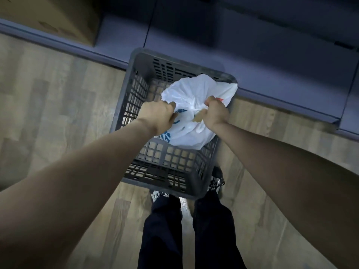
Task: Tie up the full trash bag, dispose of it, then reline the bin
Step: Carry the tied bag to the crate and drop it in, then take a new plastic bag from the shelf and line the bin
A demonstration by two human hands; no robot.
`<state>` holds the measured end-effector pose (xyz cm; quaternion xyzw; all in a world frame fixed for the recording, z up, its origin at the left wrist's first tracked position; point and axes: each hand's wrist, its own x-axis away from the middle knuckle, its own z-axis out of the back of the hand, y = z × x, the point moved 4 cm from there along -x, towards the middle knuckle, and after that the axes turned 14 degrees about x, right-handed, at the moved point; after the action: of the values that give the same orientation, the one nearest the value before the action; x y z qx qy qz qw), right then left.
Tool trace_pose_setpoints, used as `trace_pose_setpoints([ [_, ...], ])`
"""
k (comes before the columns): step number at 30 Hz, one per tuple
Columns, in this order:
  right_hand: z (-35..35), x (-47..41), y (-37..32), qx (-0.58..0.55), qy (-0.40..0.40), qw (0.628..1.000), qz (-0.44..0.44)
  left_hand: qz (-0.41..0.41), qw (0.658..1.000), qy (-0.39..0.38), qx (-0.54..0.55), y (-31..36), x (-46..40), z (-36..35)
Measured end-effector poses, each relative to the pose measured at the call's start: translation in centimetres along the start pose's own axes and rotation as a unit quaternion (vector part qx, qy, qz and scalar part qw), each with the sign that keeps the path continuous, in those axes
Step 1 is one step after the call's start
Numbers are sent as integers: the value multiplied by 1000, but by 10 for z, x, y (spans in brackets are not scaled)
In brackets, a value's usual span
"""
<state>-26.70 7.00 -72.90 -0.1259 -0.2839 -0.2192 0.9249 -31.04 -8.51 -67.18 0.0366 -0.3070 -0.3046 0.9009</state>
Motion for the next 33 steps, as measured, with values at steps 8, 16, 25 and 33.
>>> trace_pose_setpoints([
  [8,4,-1,9,-21,-7,1000,2,13,1000,-12,-17,3,4,0],
  [16,37,30,26,16,2,1000,26,-6,999,-20,-41,28,19,29],
  [25,129,83,74,25,33,999,2,-59,994,-4,-94,111,31,113],
  [33,214,146,164,-7,82,995,-56,-153,978,37,-139,224,33,189],
])
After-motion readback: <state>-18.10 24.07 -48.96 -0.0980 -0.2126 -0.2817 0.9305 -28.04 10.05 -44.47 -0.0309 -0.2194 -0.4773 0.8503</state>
